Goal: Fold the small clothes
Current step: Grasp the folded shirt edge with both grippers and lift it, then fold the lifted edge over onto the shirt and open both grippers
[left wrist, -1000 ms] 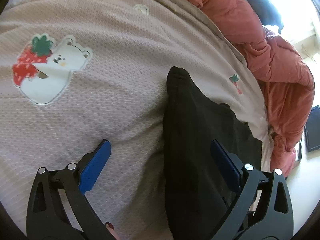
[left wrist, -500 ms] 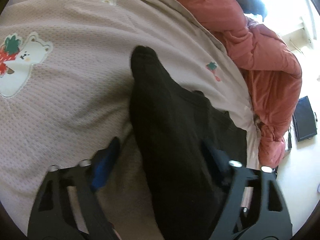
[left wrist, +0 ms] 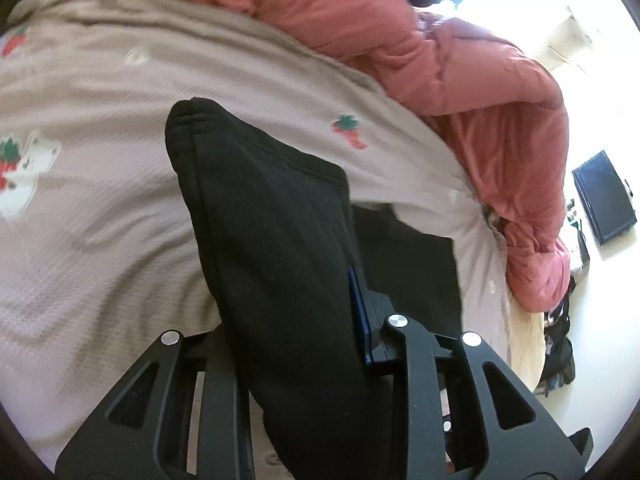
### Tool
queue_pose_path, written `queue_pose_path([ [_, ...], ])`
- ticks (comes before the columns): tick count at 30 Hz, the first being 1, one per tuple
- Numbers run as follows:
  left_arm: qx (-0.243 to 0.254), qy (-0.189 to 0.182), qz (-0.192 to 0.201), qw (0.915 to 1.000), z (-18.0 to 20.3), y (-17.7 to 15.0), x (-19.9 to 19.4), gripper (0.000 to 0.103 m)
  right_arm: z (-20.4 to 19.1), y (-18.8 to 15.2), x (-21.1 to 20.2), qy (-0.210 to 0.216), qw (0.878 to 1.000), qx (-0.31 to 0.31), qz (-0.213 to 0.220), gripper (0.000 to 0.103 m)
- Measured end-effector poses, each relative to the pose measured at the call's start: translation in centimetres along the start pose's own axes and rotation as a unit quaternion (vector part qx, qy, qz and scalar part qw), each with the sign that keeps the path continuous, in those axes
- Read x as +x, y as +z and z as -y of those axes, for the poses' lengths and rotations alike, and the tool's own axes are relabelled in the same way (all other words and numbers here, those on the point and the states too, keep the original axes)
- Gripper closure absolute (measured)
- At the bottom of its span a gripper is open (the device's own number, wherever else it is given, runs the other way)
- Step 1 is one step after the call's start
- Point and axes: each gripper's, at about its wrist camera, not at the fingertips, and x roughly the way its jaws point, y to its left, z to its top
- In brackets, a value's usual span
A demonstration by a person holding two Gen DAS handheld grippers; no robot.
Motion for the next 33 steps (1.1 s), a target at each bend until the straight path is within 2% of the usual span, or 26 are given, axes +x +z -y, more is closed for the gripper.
queue_pose_path([
  [4,0.024,-0.003,0.001,0.9997,3.7,-0.1,0.2,0.084,2.5,-0.3,-2.1,-0.006,0.999,0.034,0.004,0.088],
  [10,0.044,0.005,-0.006,0.9990,8.7,-1.1,3.2,0.084,6.1,-2.4,-4.2,-0.024,0.998,0.061,0.002,0.088],
  [20,0.065,0.040,-0.031,0.9966,11.9,-2.8,8.2,0.083,10.2,-6.7,-3.8,-0.007,0.991,0.129,-0.026,0.088],
  [22,0.069,0.044,-0.033,0.9961,12.2,-2.8,8.8,0.079,10.9,-7.0,-3.4,0.002,0.989,0.147,-0.031,0.088],
  [24,0.066,0.024,-0.036,0.9969,12.4,-2.7,9.3,0.058,11.7,-7.4,-3.1,0.011,0.986,0.164,-0.036,0.088],
  [25,0.063,0.007,-0.036,0.9973,12.6,-2.8,9.2,0.053,12.3,-7.4,-2.7,0.015,0.984,0.173,-0.040,0.088],
  [26,0.060,-0.010,-0.032,0.9976,12.7,-2.9,8.8,0.042,12.7,-7.6,-2.6,0.021,0.982,0.183,-0.043,0.088],
  [27,0.059,-0.031,-0.028,0.9974,12.8,-3.0,8.2,0.037,13.2,-8.0,-2.6,0.027,0.979,0.199,-0.046,0.088],
  [29,0.064,-0.036,-0.012,0.9972,12.9,-3.3,7.0,0.037,14.0,-8.5,-2.6,0.036,0.972,0.225,-0.056,0.087],
  [31,0.075,-0.016,0.006,0.9971,12.6,-3.6,5.8,0.037,15.1,-9.5,-2.4,0.047,0.961,0.264,-0.072,0.086],
  [33,0.079,0.013,0.018,0.9966,11.6,-4.1,4.9,0.038,16.0,-10.4,-2.4,0.055,0.952,0.289,-0.081,0.080],
])
